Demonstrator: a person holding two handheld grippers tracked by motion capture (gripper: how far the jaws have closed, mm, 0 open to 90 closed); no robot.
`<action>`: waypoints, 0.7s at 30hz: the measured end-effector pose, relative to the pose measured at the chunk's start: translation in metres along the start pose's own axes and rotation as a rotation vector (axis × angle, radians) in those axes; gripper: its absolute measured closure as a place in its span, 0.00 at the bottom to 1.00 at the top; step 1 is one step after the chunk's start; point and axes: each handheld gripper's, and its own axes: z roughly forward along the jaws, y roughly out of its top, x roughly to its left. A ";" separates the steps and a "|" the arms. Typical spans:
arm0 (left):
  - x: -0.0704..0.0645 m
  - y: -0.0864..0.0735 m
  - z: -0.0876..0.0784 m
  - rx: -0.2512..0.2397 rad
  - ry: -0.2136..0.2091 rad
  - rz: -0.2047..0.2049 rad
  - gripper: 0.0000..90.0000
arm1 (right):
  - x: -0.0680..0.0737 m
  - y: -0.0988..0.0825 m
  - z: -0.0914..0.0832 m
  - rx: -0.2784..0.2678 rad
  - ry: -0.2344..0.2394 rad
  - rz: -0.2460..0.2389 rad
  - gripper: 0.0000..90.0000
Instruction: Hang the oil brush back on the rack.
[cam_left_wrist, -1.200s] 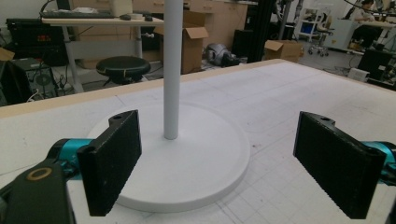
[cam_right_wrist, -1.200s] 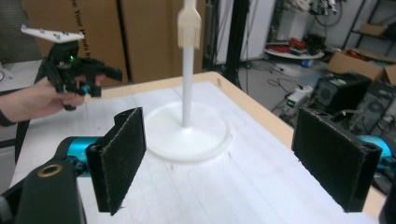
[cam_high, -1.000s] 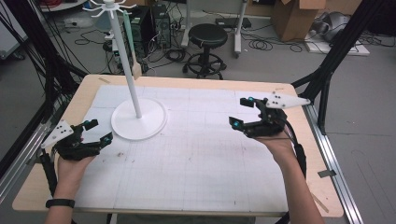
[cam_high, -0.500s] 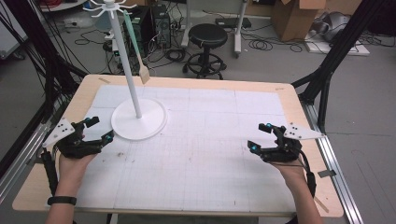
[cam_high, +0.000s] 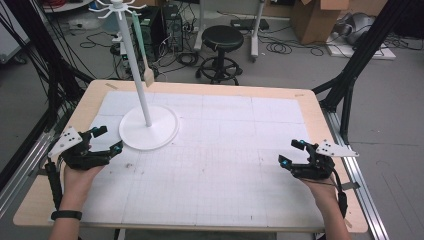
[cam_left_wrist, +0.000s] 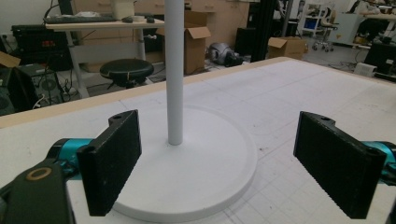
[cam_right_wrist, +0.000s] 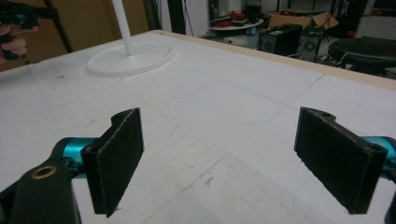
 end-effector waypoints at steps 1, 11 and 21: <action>0.000 0.000 0.000 0.001 0.001 -0.002 0.17 | -0.001 -0.001 0.000 -0.003 -0.005 0.002 0.17; 0.000 -0.001 0.001 0.011 0.002 0.004 0.17 | -0.006 -0.006 -0.003 -0.002 -0.025 0.022 0.17; 0.001 0.000 0.000 0.007 0.009 0.004 0.17 | -0.008 -0.007 -0.003 -0.002 -0.037 0.021 0.17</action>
